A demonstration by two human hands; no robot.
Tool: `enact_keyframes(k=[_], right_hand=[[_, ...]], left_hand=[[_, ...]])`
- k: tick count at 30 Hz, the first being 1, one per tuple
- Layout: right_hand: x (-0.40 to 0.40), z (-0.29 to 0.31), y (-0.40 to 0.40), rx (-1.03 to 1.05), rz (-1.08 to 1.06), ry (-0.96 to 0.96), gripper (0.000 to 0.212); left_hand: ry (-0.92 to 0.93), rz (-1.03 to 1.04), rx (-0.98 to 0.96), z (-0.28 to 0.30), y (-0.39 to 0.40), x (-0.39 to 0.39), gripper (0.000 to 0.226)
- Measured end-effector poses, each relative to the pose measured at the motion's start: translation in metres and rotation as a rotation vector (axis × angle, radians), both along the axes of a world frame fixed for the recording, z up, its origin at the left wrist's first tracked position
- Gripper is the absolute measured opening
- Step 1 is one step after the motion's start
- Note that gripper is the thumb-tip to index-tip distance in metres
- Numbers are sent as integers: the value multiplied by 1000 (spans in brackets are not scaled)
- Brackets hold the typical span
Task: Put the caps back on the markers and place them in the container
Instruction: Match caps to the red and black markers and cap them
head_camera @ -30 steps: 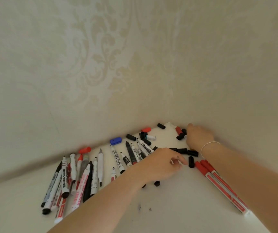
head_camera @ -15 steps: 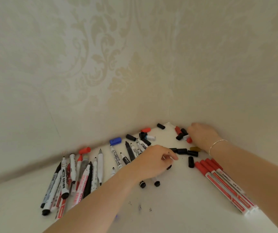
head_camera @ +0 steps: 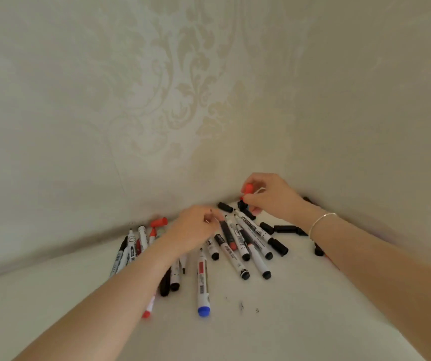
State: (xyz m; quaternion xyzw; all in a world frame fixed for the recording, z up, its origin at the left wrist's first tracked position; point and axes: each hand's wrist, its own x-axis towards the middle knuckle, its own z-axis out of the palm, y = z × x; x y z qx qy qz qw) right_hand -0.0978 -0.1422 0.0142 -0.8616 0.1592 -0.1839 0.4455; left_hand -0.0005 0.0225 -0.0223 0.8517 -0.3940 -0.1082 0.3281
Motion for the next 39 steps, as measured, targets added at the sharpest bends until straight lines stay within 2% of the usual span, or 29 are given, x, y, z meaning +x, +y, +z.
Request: enact_keyframes(k=[4, 11, 16, 20, 23, 26, 29, 34, 39], right_hand=[[13, -3, 32, 12, 48, 64, 10], [21, -2, 64, -34, 21, 136, 10], [21, -2, 74, -92, -44, 140, 11], [21, -1, 81, -86, -48, 160, 12], [21, 1, 83, 88, -33, 110, 14], [20, 8, 85, 385, 6, 4, 22], [17, 13, 85, 534, 20, -44, 28], [15, 14, 84, 464, 44, -92, 27], [11, 11, 84, 376, 99, -36, 22]], left_hand=[[-45, 124, 71, 2, 43, 16, 22], [-90, 168, 185, 0, 84, 20, 15], [-133, 146, 304, 2, 90, 14, 31], [-107, 140, 320, 3, 92, 10, 44], [-6, 161, 169, 6, 92, 8, 44], [189, 176, -81, 15, 88, 9, 37], [419, 150, -314, 19, 83, 5, 26], [476, 103, -404, 22, 73, -2, 28], [516, 82, -431, 27, 67, -6, 31]])
